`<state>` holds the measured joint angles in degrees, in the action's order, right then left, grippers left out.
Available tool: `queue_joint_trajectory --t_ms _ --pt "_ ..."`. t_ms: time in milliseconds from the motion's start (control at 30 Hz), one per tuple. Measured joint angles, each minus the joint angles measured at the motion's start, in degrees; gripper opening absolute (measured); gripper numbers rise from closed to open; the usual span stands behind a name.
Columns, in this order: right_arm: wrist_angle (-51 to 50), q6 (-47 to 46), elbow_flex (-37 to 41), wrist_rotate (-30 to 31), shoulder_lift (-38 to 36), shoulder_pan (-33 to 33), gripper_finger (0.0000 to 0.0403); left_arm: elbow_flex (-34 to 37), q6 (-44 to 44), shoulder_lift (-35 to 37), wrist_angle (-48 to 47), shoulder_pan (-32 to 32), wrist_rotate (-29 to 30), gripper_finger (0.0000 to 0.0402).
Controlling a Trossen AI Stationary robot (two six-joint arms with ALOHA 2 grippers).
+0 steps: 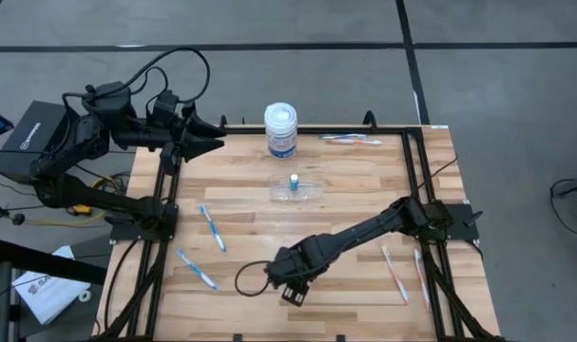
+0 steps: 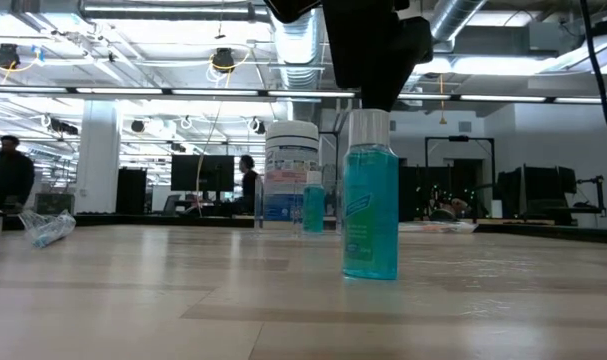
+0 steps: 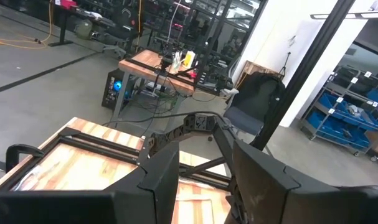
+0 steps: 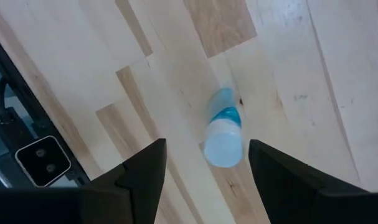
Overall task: Pick & Place toothbrushing station
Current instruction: Put the mouthwash into the transparent organizer
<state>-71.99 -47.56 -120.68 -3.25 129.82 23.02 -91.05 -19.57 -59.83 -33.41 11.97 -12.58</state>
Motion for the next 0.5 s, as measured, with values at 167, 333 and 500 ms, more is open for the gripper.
queue_joint_trajectory --t_ms 167,333,500 --pt "0.0 0.21 0.0 0.0 0.0 -0.36 0.0218 0.0 0.02 0.0 0.01 -0.02 0.0 0.0144" --pt "-0.26 1.1 0.0 0.0 0.0 -0.67 0.0218 0.0 0.02 0.0 0.01 -0.02 -0.94 0.0144" --pt "-1.98 1.23 0.13 -0.12 1.13 -0.73 0.0218 0.0 0.02 0.0 0.02 -0.02 -0.94 0.0144"
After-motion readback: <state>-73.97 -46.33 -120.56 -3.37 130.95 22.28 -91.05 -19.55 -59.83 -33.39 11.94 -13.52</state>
